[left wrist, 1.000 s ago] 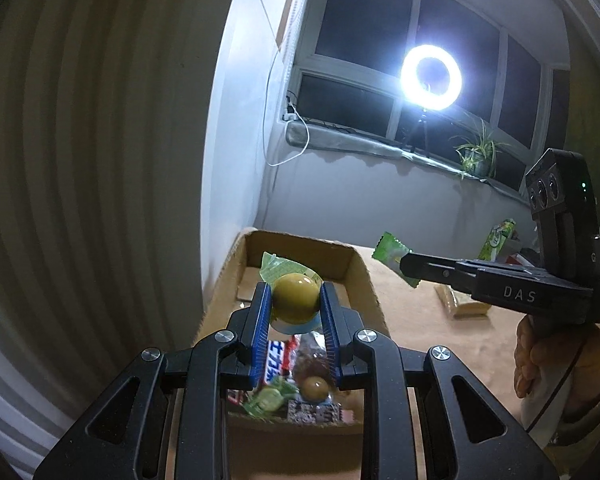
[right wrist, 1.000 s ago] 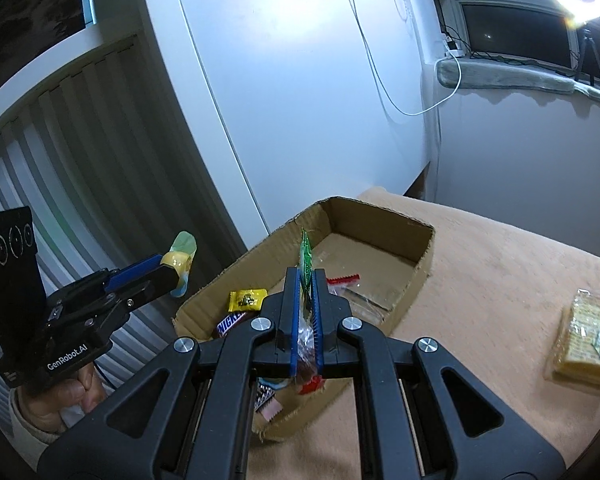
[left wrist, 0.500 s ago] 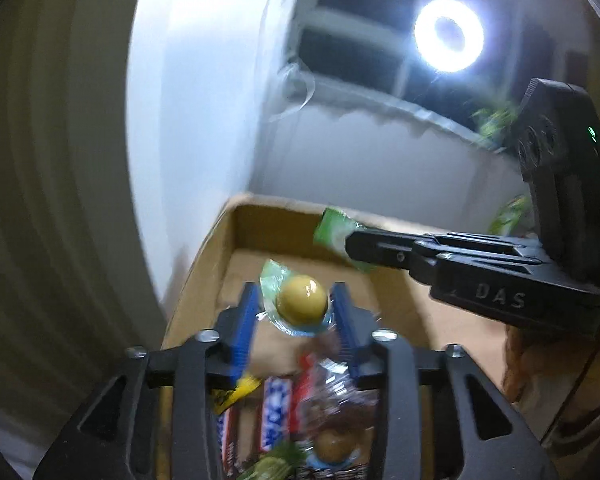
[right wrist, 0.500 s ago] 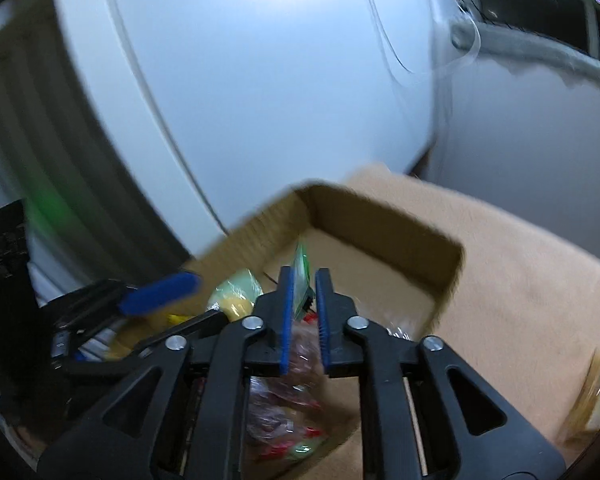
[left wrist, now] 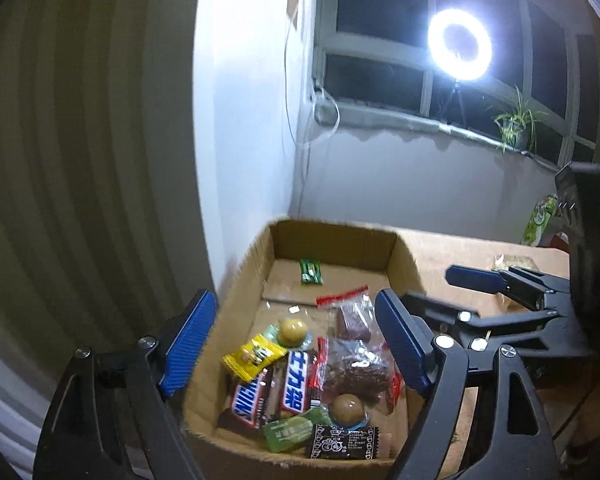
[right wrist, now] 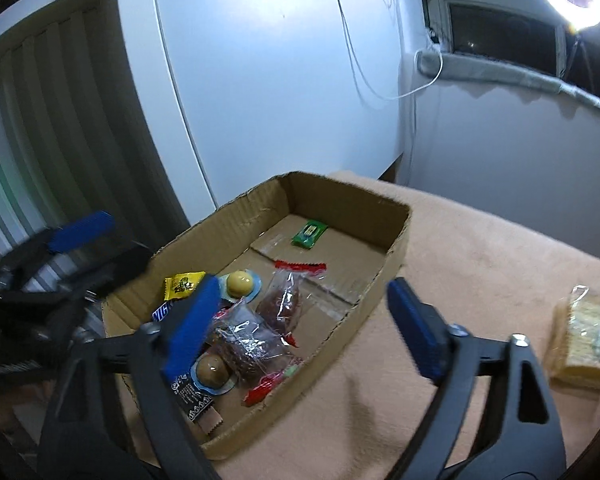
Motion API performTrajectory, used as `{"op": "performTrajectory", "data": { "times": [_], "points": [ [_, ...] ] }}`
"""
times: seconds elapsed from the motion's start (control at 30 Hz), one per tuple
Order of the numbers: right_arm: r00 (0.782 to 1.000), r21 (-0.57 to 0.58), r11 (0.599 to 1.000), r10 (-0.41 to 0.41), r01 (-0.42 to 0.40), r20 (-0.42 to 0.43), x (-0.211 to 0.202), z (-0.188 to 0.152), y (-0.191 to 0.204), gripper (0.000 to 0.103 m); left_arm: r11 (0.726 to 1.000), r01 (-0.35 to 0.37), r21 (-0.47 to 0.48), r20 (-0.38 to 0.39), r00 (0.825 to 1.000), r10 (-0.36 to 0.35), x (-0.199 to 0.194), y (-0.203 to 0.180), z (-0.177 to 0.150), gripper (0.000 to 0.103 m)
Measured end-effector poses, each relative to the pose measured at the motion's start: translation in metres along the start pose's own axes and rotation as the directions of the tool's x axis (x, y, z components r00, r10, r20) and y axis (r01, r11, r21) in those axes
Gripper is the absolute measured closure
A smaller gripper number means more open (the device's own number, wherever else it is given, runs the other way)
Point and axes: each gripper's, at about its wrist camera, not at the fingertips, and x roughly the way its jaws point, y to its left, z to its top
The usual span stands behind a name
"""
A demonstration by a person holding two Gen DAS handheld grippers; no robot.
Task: Organize snacks
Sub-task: 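Open both tools over the box to drop the yellow and green sweets, then move both open tools away from the box toward the bagged bread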
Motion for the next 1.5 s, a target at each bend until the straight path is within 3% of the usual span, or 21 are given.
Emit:
{"op": "performTrajectory", "data": {
  "times": [0.13,0.57,0.67,0.77,1.17,1.33,1.5],
  "points": [
    [0.998,0.032,0.998,-0.046,0.045,0.035,-0.011,0.004,-0.002,0.0,0.999,-0.033,0.017,0.047,0.998,0.033,-0.019,0.003,0.005,0.018],
    [0.996,0.085,0.993,-0.081,0.078,0.042,-0.031,-0.008,-0.011,0.0,0.998,-0.068,0.004,0.066,0.996,0.068,-0.027,0.009,0.008,0.013],
    [0.996,0.092,0.992,-0.086,0.083,0.031,-0.038,-0.017,-0.015,0.0,0.999,-0.042,-0.006,0.053,0.998,0.042,-0.027,0.006,0.007,0.012],
    [0.995,0.089,0.992,-0.094,0.092,0.017,-0.042,-0.027,-0.019,0.0,1.0,-0.019,-0.022,0.045,0.999,0.02,-0.028,0.002,0.005,0.0],
    [0.992,0.15,0.98,-0.13,0.129,-0.003,-0.075,-0.066,-0.07,0.0,0.993,0.075,-0.095,-0.028,0.997,-0.078,-0.015,-0.037,-0.008,0.0],
    [0.987,0.198,0.968,-0.158,0.152,0.011,-0.096,-0.074,-0.105,0.0,0.997,0.043,-0.069,-0.055,0.997,-0.047,-0.007,-0.074,-0.005,0.0],
    [0.98,0.248,0.951,-0.196,0.183,0.028,-0.12,-0.084,-0.148,0.0,0.988,0.112,-0.11,-0.084,0.989,-0.121,0.01,-0.106,-0.002,0.0]
  ]
}}
